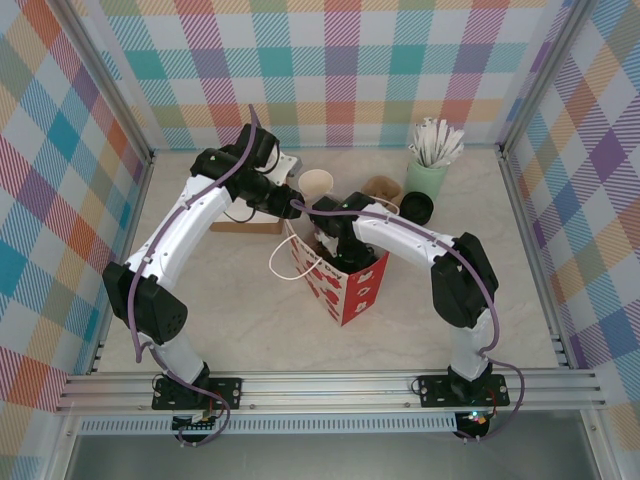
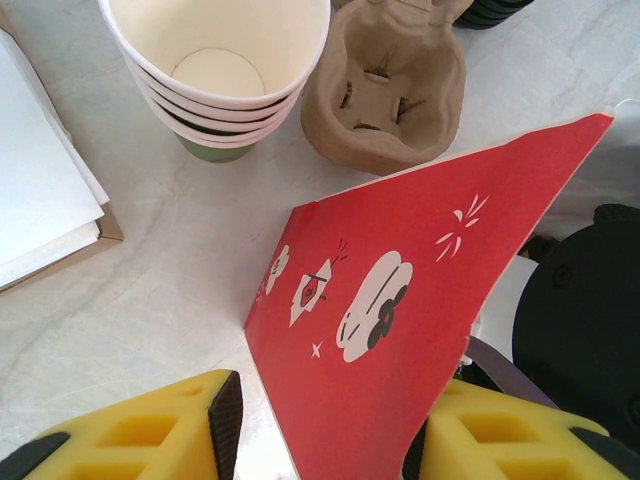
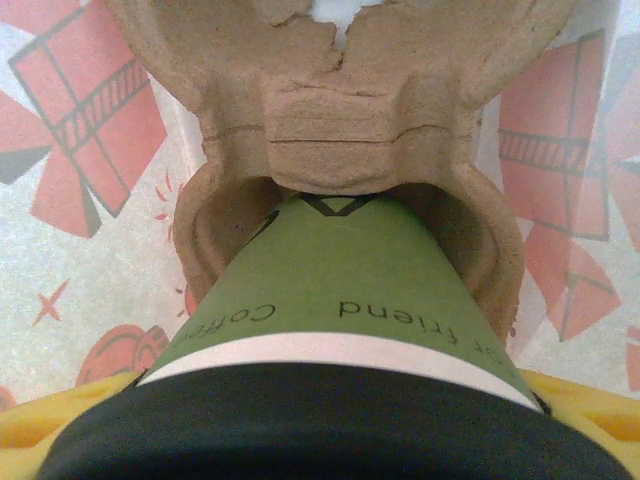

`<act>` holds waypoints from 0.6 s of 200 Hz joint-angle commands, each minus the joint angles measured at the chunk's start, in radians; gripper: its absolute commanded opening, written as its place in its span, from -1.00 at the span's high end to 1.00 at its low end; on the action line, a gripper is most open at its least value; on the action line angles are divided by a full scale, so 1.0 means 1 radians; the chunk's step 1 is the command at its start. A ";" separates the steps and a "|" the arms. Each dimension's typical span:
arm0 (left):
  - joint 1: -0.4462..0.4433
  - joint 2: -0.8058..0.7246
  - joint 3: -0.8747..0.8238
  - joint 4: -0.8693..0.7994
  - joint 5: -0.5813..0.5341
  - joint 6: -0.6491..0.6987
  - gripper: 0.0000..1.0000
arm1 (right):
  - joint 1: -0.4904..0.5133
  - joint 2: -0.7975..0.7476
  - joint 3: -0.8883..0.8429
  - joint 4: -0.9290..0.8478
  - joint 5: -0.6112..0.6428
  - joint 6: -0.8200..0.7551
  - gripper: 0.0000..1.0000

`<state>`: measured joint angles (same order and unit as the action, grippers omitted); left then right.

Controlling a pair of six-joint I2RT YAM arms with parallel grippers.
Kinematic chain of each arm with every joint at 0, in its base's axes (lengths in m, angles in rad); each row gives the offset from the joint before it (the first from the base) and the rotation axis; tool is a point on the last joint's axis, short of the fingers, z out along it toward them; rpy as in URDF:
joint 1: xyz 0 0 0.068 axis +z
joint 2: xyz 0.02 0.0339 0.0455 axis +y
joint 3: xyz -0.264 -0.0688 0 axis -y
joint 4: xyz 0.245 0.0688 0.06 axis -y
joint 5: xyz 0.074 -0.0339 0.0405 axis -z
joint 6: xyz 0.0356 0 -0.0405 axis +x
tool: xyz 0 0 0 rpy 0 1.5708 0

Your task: Pack the takeout coffee

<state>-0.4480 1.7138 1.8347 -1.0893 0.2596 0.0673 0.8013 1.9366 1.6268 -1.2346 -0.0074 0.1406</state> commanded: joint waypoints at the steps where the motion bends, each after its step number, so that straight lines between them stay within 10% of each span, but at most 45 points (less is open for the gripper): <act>1: 0.007 0.003 0.006 0.006 0.029 0.002 0.09 | -0.001 0.027 -0.024 0.007 -0.009 -0.021 -0.58; 120: 0.007 0.006 0.015 0.004 0.035 0.003 0.09 | -0.002 0.024 0.018 -0.042 -0.011 -0.009 -0.58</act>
<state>-0.4477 1.7138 1.8347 -1.0893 0.2596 0.0673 0.7998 1.9366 1.6249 -1.2350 -0.0074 0.1406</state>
